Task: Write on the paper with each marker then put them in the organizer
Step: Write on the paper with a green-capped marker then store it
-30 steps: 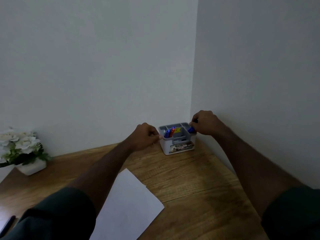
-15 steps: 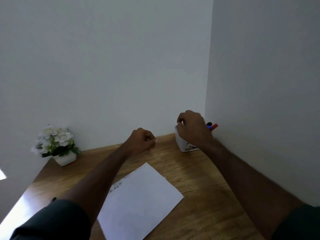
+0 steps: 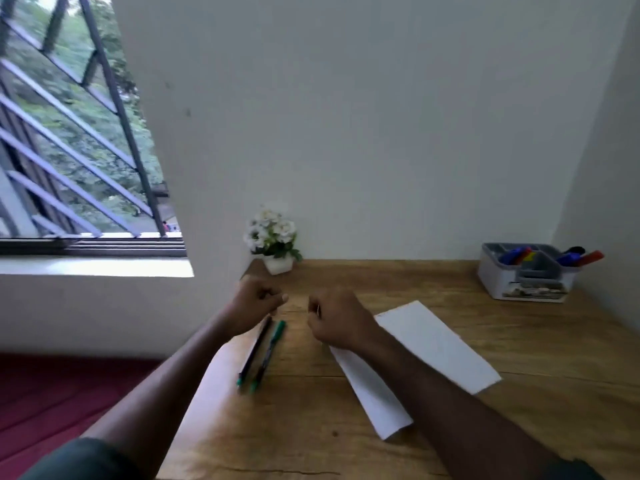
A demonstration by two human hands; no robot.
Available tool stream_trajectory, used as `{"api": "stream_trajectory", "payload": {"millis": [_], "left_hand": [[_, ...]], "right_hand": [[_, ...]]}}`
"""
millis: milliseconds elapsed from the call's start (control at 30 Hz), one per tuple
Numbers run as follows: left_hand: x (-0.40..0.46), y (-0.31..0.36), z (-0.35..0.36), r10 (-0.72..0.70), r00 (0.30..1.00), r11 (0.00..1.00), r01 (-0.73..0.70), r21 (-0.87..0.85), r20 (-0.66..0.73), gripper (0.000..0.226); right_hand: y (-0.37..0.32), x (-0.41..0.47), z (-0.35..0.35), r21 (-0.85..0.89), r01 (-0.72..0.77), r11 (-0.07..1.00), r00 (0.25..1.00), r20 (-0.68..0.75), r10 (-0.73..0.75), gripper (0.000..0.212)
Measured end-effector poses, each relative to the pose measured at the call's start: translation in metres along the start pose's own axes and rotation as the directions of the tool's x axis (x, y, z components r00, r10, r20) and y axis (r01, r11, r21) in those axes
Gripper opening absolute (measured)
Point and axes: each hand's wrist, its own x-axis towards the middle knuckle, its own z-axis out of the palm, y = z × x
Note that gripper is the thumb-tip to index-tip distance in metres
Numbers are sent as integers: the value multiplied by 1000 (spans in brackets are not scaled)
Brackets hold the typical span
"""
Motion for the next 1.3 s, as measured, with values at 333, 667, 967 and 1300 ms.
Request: {"api": "stream_trajectory", "payload": {"millis": [333,667,967,1300], "left_hand": [[-42,-40,-18,-105,994,991,102,-81,-33,19],[-31,-15,-11,-46,993,950,9,-313,-112,28],[-1,33,39,58,998,891,-37,-453,33,10],[26,39,68,177,977,903,-115,-414,115,13]], "right_hand": [[-66,16,52,-51,-268,962,952,140,272,31],[-53,17,14,79,-217,973,976,-13,218,26],[43,-14,-10,-282,-20,959,975,-217,-43,31],[81,-28,-13,-256,-21,966,962,-269,-51,37]]}}
